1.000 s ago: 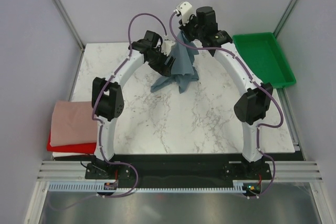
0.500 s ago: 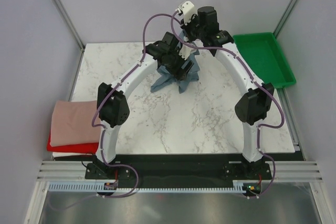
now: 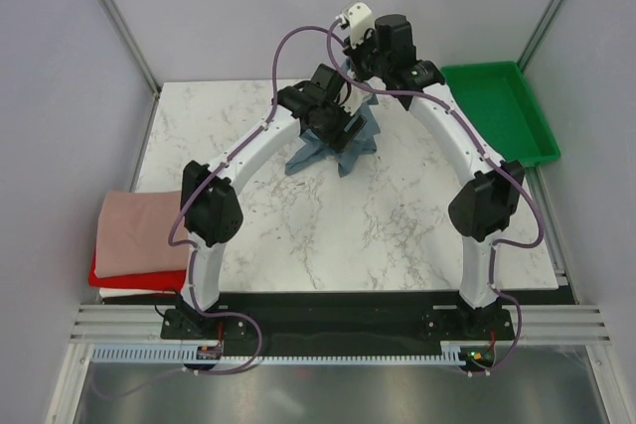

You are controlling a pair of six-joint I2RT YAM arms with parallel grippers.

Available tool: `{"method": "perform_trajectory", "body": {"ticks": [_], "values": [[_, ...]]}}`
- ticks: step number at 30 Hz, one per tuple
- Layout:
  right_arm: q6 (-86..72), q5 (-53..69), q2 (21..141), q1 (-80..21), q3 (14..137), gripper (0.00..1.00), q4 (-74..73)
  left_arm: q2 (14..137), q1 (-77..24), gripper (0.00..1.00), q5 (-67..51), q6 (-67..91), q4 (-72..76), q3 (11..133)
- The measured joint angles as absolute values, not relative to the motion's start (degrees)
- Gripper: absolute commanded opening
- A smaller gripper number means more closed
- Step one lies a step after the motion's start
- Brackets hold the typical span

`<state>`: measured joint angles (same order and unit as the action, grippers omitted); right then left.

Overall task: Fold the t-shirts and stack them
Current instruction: Move the tshirt to the center of the board, then flatten the tshirt out

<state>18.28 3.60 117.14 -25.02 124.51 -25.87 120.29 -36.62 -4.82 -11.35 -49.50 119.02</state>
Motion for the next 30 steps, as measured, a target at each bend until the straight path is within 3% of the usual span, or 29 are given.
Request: {"method": "perform_trajectory", "body": {"ticks": [5, 10, 12, 13, 17, 22, 30], "values": [[15.73, 7.4, 113.25, -26.46, 118.65, 0.0, -25.98, 109.38, -36.25, 0.8, -3.14, -11.73, -48.64, 105.36], [14.59, 10.85, 118.43, -28.01, 122.45, 0.01, -26.33, 94.39, -29.28, 0.8, -3.05, -12.58, -46.52, 89.86], [14.15, 11.97, 123.13, -28.71, 126.58, 0.17, -26.33, 90.43, -25.23, 0.8, -2.81, -12.71, -45.8, 86.13], [13.8, 12.34, 125.51, -29.15, 128.49, 0.4, -26.09, 88.82, -23.29, 0.8, -2.24, -12.75, -45.32, 84.64], [13.15, 12.27, 130.91, -31.4, 130.56, 0.52, -25.3, 85.82, -20.47, 0.81, -0.93, -12.95, -44.31, 81.71], [11.9, 9.85, 129.91, -31.88, 126.93, 0.53, -24.77, 85.34, -20.69, 0.81, -0.08, -13.17, -43.29, 80.99], [14.59, 8.91, 120.66, -20.45, 113.03, 0.44, -26.22, 85.97, -20.71, 0.8, -0.1, -13.21, -42.41, 81.12]]}}
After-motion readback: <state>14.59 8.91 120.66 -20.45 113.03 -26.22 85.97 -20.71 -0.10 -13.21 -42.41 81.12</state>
